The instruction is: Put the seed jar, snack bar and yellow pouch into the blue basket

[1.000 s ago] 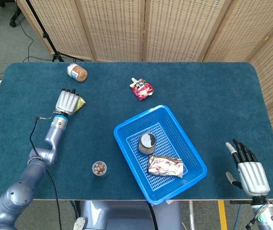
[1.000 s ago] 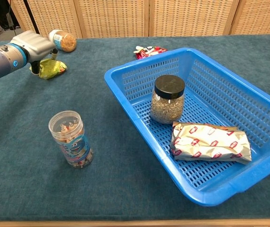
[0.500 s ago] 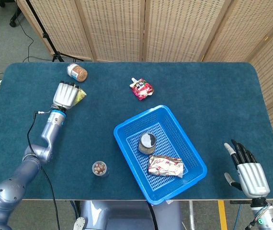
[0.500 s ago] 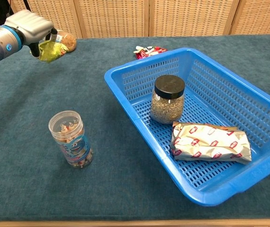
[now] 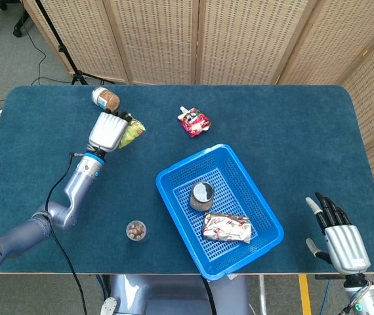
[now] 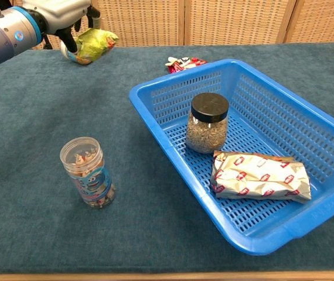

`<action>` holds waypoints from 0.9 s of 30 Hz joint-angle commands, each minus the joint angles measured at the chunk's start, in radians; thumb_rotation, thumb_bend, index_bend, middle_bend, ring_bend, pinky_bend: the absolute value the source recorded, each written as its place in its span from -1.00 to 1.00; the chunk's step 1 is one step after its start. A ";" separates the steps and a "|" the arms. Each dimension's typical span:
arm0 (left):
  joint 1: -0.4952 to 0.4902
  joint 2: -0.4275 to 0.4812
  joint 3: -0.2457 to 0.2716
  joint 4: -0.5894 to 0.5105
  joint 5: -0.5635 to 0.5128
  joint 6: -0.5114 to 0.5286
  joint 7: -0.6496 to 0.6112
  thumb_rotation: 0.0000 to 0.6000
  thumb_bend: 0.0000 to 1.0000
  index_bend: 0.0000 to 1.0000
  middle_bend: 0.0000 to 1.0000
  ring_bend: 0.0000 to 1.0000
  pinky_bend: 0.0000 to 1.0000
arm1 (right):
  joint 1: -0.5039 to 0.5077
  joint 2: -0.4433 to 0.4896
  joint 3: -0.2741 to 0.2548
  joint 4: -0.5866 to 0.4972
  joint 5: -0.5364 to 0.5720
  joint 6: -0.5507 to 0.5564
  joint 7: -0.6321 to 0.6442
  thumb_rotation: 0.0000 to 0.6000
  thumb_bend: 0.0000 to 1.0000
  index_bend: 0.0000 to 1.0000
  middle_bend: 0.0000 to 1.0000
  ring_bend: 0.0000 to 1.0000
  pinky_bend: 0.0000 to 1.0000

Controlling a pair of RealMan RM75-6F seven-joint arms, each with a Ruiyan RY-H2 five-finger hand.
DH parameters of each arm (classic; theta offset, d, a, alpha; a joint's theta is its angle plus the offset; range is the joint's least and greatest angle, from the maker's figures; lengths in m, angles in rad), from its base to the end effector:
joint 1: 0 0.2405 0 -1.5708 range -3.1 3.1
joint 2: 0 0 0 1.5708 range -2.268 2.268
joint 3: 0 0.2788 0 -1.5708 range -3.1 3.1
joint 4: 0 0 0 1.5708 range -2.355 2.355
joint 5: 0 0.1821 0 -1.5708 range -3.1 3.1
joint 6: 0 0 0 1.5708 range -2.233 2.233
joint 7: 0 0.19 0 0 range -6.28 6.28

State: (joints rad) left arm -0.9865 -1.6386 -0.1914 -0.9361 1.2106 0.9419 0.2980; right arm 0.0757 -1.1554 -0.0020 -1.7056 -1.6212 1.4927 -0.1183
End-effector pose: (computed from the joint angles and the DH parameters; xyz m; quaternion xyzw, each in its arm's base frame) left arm -0.1167 0.5028 0.0338 -0.7529 -0.1736 -0.3571 0.5248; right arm -0.2855 -0.2110 0.1608 0.6354 -0.3763 0.4007 0.5423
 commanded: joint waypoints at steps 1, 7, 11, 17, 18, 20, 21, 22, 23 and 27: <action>0.005 0.099 -0.035 -0.238 0.047 0.085 0.041 1.00 -0.30 0.71 -0.14 -0.10 -0.15 | -0.001 0.003 0.001 -0.002 0.001 0.002 0.003 1.00 -0.38 -0.87 -1.00 -1.00 -0.67; -0.002 0.128 -0.053 -0.429 0.108 0.135 0.034 1.00 -0.30 0.71 -0.14 -0.10 -0.15 | -0.005 0.011 0.002 -0.005 -0.006 0.013 0.014 1.00 -0.38 -0.87 -1.00 -1.00 -0.67; -0.010 0.128 -0.060 -0.509 0.132 0.145 0.035 1.00 -0.32 0.71 -0.14 -0.10 -0.15 | -0.006 0.014 0.003 -0.005 -0.005 0.016 0.021 1.00 -0.38 -0.87 -1.00 -1.00 -0.67; -0.021 0.108 -0.056 -0.584 0.153 0.141 0.048 1.00 -0.34 0.71 -0.14 -0.10 -0.15 | -0.007 0.017 0.005 -0.004 -0.005 0.019 0.032 1.00 -0.38 -0.87 -1.00 -1.00 -0.67; -0.022 0.102 -0.056 -0.591 0.152 0.140 0.051 1.00 -0.35 0.71 -0.14 -0.10 -0.15 | -0.008 0.018 0.006 -0.003 -0.005 0.020 0.033 1.00 -0.38 -0.87 -1.00 -1.00 -0.67; -0.025 0.092 -0.052 -0.603 0.150 0.132 0.059 1.00 -0.36 0.71 -0.14 -0.10 -0.15 | -0.008 0.018 0.006 -0.003 -0.006 0.021 0.034 1.00 -0.38 -0.87 -1.00 -1.00 -0.67; -0.026 0.088 -0.050 -0.607 0.150 0.129 0.062 1.00 -0.38 0.71 -0.14 -0.10 -0.15 | -0.008 0.019 0.007 -0.003 -0.005 0.022 0.035 1.00 -0.38 -0.87 -1.00 -1.00 -0.67; -0.027 0.084 -0.048 -0.610 0.150 0.126 0.065 1.00 -0.39 0.71 -0.15 -0.10 -0.15 | -0.009 0.019 0.007 -0.002 -0.005 0.022 0.035 1.00 -0.38 -0.87 -1.00 -1.00 -0.67; -0.030 0.076 -0.039 -0.613 0.145 0.109 0.068 1.00 -0.41 0.70 -0.15 -0.10 -0.15 | -0.009 0.019 0.007 -0.002 -0.005 0.023 0.036 1.00 -0.38 -0.87 -1.00 -1.00 -0.67; -0.033 0.058 -0.038 -0.607 0.128 0.096 0.085 1.00 -0.50 0.59 -0.23 -0.21 -0.15 | -0.008 0.018 0.008 -0.001 -0.004 0.020 0.035 1.00 -0.38 -0.87 -1.00 -1.00 -0.67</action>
State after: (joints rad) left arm -1.0181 -1.5765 -0.2307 -1.5446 1.3428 1.0411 0.3787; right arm 0.0673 -1.1374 0.0055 -1.7062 -1.6249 1.5124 -0.0838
